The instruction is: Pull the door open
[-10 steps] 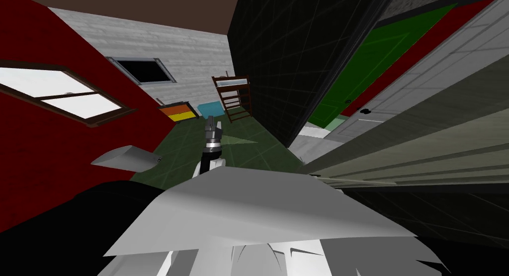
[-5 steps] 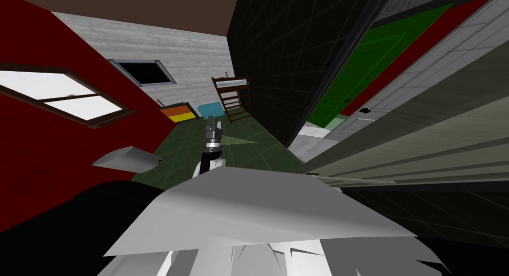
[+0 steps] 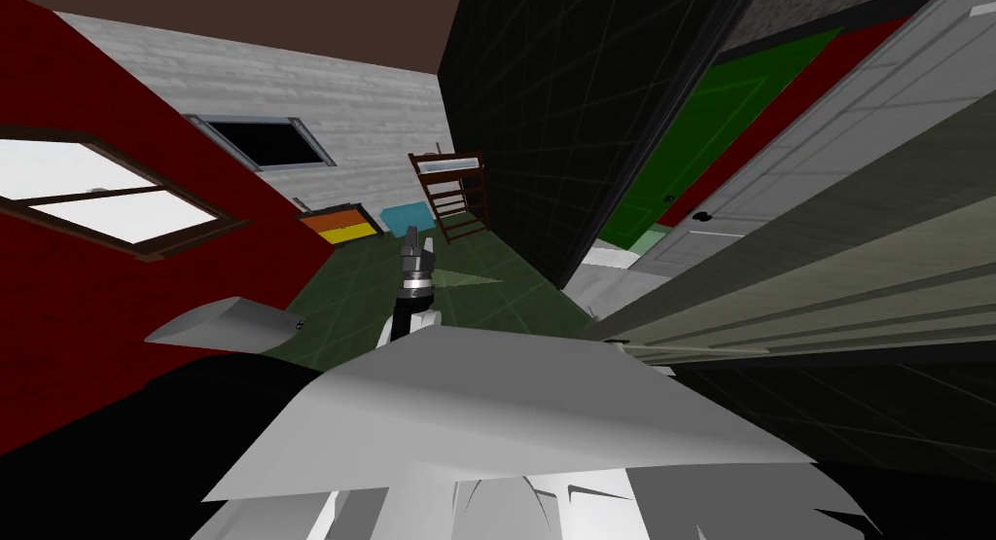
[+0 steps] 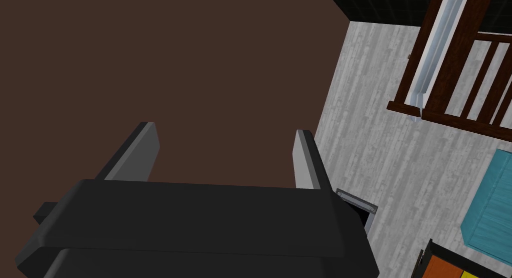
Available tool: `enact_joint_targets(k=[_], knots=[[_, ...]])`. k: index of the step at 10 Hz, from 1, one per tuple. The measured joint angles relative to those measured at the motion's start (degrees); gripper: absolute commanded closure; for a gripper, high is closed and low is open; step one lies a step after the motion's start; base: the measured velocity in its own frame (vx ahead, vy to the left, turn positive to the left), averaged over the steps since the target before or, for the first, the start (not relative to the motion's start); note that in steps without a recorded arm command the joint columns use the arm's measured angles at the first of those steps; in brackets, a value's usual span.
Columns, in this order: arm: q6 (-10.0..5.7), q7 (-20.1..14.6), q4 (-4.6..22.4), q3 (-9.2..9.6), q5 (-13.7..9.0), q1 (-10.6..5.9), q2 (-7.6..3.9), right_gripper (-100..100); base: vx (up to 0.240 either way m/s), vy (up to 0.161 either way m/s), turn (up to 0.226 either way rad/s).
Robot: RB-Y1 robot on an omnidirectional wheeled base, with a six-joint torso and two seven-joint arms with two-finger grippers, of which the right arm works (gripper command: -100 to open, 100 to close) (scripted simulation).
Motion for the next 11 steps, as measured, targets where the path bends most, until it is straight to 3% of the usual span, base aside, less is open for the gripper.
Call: enact_joint_targets(k=[1,2,4,5,6,8,9,10,11], knots=[[0.62,0.3,-0.4,0.24,0.2,-0.08,0.01,100,-0.001,0.02,0.032],[-0.22,0.0,1.1,0.41,0.4,-1.0,0.34,100,-0.01,-0.009,0.025],[-3.38,-0.8,7.0,1.19,1.1,-3.34,1.03,100,0.026,0.045,-0.076],[-0.41,0.4,0.2,1.53,1.3,0.02,-0.02,-100,0.029,0.048,-0.246],[-0.68,0.9,1.9,2.25,1.4,-0.33,0.92,-100,0.026,0.029,-0.104],[-0.82,2.0,-2.4,2.89,1.1,2.73,0.53,-100,-0.036,-0.061,-0.134],[-1.93,2.2,-1.2,3.24,1.1,2.52,0.98,-100,-0.087,-0.138,-0.086],[-2.37,2.7,-2.9,3.51,1.0,3.77,0.8,-100,-0.075,-0.123,-0.042],[-3.23,2.8,-1.7,3.73,1.0,3.31,1.2,-100,-0.071,-0.142,-0.065]])
